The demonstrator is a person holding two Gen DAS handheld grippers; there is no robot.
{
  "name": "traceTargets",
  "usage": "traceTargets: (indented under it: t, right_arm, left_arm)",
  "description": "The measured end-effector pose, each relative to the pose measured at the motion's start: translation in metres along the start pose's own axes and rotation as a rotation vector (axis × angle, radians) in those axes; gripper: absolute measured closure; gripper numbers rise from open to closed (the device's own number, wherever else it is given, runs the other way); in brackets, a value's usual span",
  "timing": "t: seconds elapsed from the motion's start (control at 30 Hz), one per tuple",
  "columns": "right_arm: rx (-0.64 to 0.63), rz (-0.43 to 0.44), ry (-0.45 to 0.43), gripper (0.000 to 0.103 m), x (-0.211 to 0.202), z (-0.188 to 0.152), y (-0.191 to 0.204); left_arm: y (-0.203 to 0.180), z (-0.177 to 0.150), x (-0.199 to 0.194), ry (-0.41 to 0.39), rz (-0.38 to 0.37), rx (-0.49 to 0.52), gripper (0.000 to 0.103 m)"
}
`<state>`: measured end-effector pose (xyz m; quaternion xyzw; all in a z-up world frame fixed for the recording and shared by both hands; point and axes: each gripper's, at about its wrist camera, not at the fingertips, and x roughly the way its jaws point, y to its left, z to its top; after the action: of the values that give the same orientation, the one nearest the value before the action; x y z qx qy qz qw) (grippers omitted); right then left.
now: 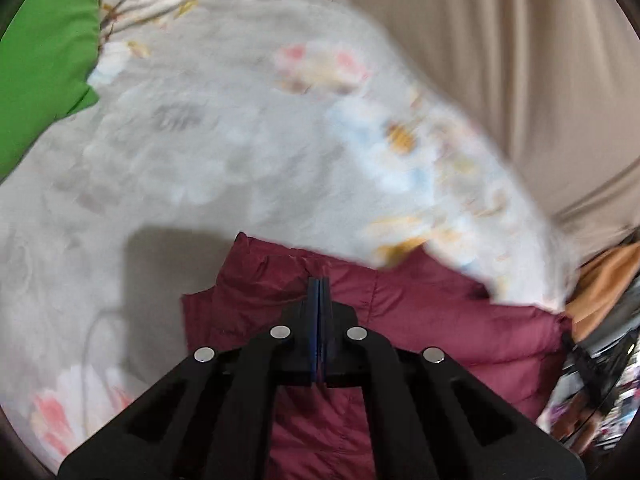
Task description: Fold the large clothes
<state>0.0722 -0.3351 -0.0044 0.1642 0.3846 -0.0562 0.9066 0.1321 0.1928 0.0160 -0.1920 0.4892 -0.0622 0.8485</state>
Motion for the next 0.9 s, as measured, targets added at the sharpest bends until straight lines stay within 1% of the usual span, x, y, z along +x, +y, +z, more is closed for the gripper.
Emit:
traceTargets:
  t: [0.03,0.07,0.1,0.13,0.17,0.2,0.23,0.27,0.3,0.33,0.37,0.4,0.43,0.47,0.5,0.53,0.57,0.6,0.63,0.67,0.7,0.77,0.8,0.83,0.87,0.9]
  right_arm:
    - [-0.013,-0.04,0.09,0.091,0.028,-0.005,-0.002]
    - [-0.005,-0.092,0.199,0.09,0.056,-0.015,-0.008]
    - [0.01,-0.096,0.215,0.086,0.061,-0.022,-0.012]
    - [0.021,-0.09,0.191,0.085,0.055,-0.024,-0.014]
    - [0.045,-0.083,0.135,0.083,0.038,-0.026,-0.018]
    - [0.064,-0.078,0.107,0.066,0.025,-0.028,-0.021]
    - [0.081,-0.076,0.085,0.054,0.015,-0.03,-0.025]
    - [0.105,-0.071,0.066,0.041,0.003,-0.036,-0.034]
    - [0.118,-0.063,0.082,0.041,0.002,-0.041,-0.041]
    - [0.126,-0.062,0.106,0.04,0.005,-0.042,-0.044]
    - [0.141,-0.061,0.155,0.039,0.014,-0.049,-0.05]
    - [0.158,-0.057,0.182,0.037,0.021,-0.053,-0.055]
    - [0.177,-0.046,0.192,0.035,0.026,-0.055,-0.056]
    - [0.197,-0.036,0.197,0.035,0.03,-0.058,-0.057]
    - [0.205,-0.03,0.201,0.039,0.03,-0.06,-0.057]
    - [0.205,-0.013,0.203,0.057,0.029,-0.061,-0.055]
    - [0.198,0.007,0.203,0.067,0.025,-0.063,-0.051]
    - [0.194,0.015,0.196,0.082,0.02,-0.063,-0.049]
    - [0.196,0.022,0.181,0.089,0.013,-0.063,-0.045]
    - [0.206,0.032,0.151,0.09,0.001,-0.063,-0.043]
    - [0.215,0.041,0.121,0.091,-0.012,-0.064,-0.043]
    - [0.26,0.067,0.069,0.092,-0.039,-0.072,-0.045]
    - [0.272,0.069,0.059,0.092,-0.045,-0.077,-0.047]
    - [0.28,0.054,0.059,0.091,-0.045,-0.085,-0.049]
    - [0.28,0.028,0.078,0.089,-0.038,-0.089,-0.05]
    - [0.282,-0.003,0.116,0.083,-0.026,-0.094,-0.052]
  left_arm:
    - [0.003,-0.005,0.017,0.054,0.031,0.01,0.102]
    - [0.005,-0.01,0.03,0.102,0.05,0.007,0.103]
    - [0.008,-0.016,0.033,0.115,0.051,-0.017,0.103]
    - [0.011,-0.019,0.027,0.097,0.041,-0.041,0.098]
    - [0.013,-0.022,0.017,0.074,0.028,-0.069,0.091]
    - [0.019,-0.025,0.0,0.039,-0.012,-0.107,0.066]
    - [0.023,-0.028,-0.013,0.006,-0.033,-0.134,0.046]
    - [0.027,-0.031,-0.025,-0.032,-0.033,-0.157,0.04]
    - [0.033,-0.035,-0.036,-0.061,-0.013,-0.173,0.029]
    - [0.039,-0.038,-0.038,-0.059,0.024,-0.183,0.022]
    - [0.042,-0.039,-0.035,-0.043,0.039,-0.185,0.022]
    - [0.046,-0.043,-0.025,0.001,0.04,-0.181,0.022]
    - [0.048,-0.046,-0.015,0.039,0.04,-0.184,0.026]
    - [0.048,-0.051,-0.003,0.079,0.015,-0.181,0.03]
    - [0.043,-0.054,0.006,0.105,-0.006,-0.158,0.037]
    - [0.039,-0.056,0.011,0.109,-0.005,-0.123,0.047]
    - [0.035,-0.057,0.014,0.1,-0.007,-0.092,0.053]
    - [0.03,-0.055,0.017,0.094,-0.022,-0.06,0.067]
    - [0.026,-0.052,0.017,0.094,-0.04,-0.045,0.078]
    - [0.023,-0.048,0.015,0.09,-0.047,-0.031,0.082]
    - [0.016,-0.043,0.012,0.074,-0.057,0.01,0.086]
    - [0.005,-0.034,0.009,0.043,-0.062,0.077,0.087]
    - [0.002,-0.032,0.011,0.039,-0.056,0.103,0.087]
    - [-0.001,-0.029,0.02,0.046,-0.043,0.116,0.084]
    - [-0.002,-0.028,0.029,0.062,-0.018,0.127,0.081]
    - [-0.003,-0.03,0.04,0.078,0.017,0.124,0.073]
